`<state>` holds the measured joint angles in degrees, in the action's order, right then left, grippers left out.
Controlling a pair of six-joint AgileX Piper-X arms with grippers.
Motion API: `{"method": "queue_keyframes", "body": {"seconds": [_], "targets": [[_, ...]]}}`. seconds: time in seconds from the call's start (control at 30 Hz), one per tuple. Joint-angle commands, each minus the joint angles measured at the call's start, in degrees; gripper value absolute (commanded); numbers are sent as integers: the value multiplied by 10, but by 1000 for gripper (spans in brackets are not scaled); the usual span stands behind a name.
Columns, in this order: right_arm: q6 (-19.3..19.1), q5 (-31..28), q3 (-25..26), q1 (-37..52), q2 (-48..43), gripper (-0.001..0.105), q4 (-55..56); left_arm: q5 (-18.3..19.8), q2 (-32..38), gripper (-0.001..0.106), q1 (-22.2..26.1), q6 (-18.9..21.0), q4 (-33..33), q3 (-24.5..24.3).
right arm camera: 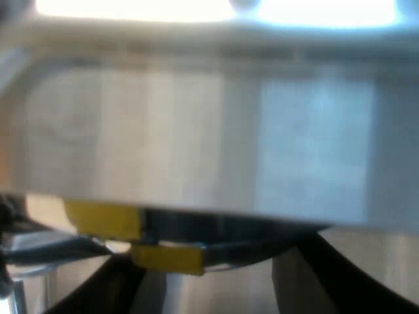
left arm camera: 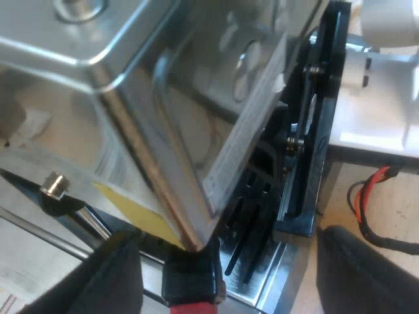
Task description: Put the handle in the coffee machine
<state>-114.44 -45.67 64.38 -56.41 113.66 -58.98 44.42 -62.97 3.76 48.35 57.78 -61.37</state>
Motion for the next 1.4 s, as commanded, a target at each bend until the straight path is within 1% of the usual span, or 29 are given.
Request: {"method": "queue_keyframes", "body": {"seconds": [0.03, 0.1, 0.17, 0.23, 0.27, 0.3, 0.33, 0.4, 0.43, 0.47, 0.6, 0.73, 0.83, 0.87, 0.97, 1.07, 1.2, 1.23, 1.27, 1.4], "targets": [[1, -4, 10, 1, -35, 41, -63, 7, 20, 59, -2, 29, 1, -5], [1, -4, 10, 1, -35, 41, -63, 7, 23, 59, -2, 37, 1, -5], [1, -4, 10, 1, -35, 41, -63, 4, 23, 55, -2, 42, 2, -5], [1, -4, 10, 1, -35, 41, -63, -1, 23, 45, -2, 42, 2, -5], [1, -4, 10, 1, -35, 41, -63, -4, 23, 44, -2, 42, 2, -5], [1, -4, 10, 1, -35, 41, -63, -14, 23, 27, -2, 42, 2, -5], [1, -4, 10, 1, -35, 41, -63, -14, 23, 27, -2, 42, 2, -5], [1, -4, 10, 1, -35, 41, -63, -21, 23, 14, -2, 42, 2, -5], [1, -4, 10, 1, -35, 41, -63, -24, 23, 9, -2, 42, 2, -5], [1, -4, 10, 1, -35, 41, -63, -26, 23, 0, -2, 41, 1, -5], [1, -4, 10, 1, -35, 41, -63, -26, 23, 0, 6, 41, -6, -5], [1, -4, 10, 1, -35, 41, -63, -39, 15, 0, 39, 42, -24, -5], [1, -4, 10, 1, -35, 41, -63, -40, 10, 0, 47, 42, -29, -5], [1, -4, 10, 1, -35, 41, -63, -40, -10, 0, 55, 42, -37, -5], [1, -4, 10, 1, -35, 41, -63, -48, -42, 0, 55, 42, -49, -5], [1, -4, 10, 1, -35, 41, -63, -50, -48, 0, 55, 44, -53, -5], [1, -4, 10, 1, -35, 41, -63, -64, -77, 0, 55, 46, -63, -5], [1, -4, 10, 1, -35, 41, -63, -77, -112, 0, 55, 40, -74, -5], [1, -4, 10, 1, -35, 41, -63, -79, -117, 0, 55, 40, -75, -5], [1, -4, 10, 1, -35, 41, -63, -110, -145, 0, 55, 36, -72, -5]]}}
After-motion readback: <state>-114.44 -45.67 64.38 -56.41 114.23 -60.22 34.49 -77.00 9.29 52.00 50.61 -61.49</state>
